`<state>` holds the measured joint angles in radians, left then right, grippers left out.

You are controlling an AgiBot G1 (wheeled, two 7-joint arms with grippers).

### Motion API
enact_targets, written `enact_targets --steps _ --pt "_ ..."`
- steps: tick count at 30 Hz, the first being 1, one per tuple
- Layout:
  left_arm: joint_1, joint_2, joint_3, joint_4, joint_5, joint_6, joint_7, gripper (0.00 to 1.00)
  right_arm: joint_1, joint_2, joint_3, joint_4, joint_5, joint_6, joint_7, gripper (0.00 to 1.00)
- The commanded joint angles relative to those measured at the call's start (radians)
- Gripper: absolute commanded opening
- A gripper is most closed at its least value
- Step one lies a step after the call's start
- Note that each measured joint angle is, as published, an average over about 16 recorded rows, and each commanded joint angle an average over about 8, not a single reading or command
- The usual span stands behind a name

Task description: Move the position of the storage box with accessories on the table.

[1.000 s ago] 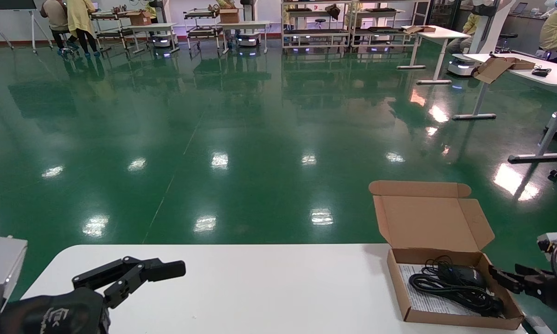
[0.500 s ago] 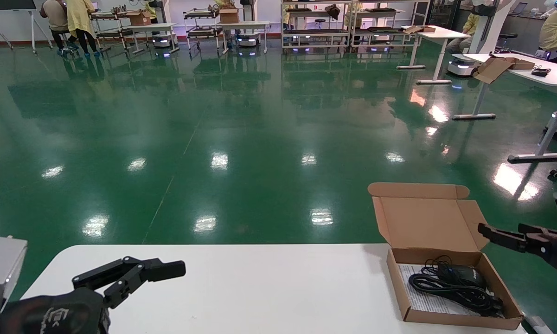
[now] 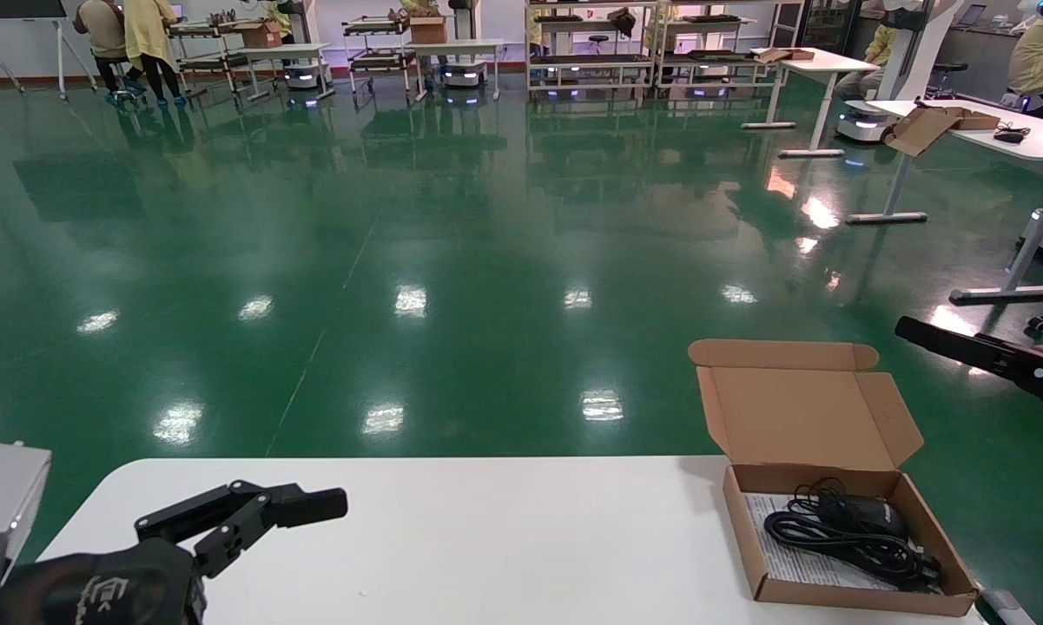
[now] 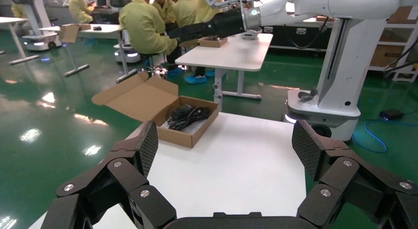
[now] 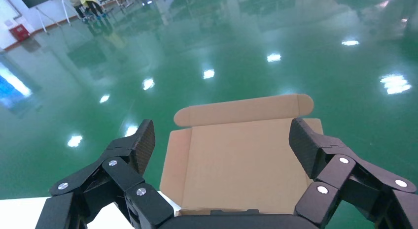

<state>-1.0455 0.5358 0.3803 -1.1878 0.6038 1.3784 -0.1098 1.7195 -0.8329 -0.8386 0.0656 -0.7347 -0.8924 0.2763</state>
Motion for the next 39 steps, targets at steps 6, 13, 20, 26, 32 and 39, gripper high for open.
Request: enact_targets --steps 6,13,20,26,32,39 --pt "0.000 0.000 0.000 0.000 0.000 0.000 0.000 1.00 -0.005 0.001 0.001 0.005 -0.001 -0.001 -0.002 1.00" --pt "0.000 0.000 0.000 0.000 0.000 0.000 0.000 1.00 -0.052 0.016 0.041 0.093 -0.002 -0.042 -0.010 1.00" --pt "0.000 0.000 0.000 0.000 0.000 0.000 0.000 1.00 -0.127 0.042 0.107 0.235 -0.001 -0.113 -0.020 1.00" --pt "0.000 0.000 0.000 0.000 0.000 0.000 0.000 1.00 -0.192 0.065 0.163 0.357 0.000 -0.174 -0.028 1.00" --pt "0.000 0.000 0.000 0.000 0.000 0.000 0.000 1.00 -0.256 0.087 0.219 0.479 0.000 -0.234 -0.037 1.00" --pt "0.000 0.000 0.000 0.000 0.000 0.000 0.000 1.00 -0.330 0.113 0.284 0.621 0.001 -0.305 -0.047 1.00"
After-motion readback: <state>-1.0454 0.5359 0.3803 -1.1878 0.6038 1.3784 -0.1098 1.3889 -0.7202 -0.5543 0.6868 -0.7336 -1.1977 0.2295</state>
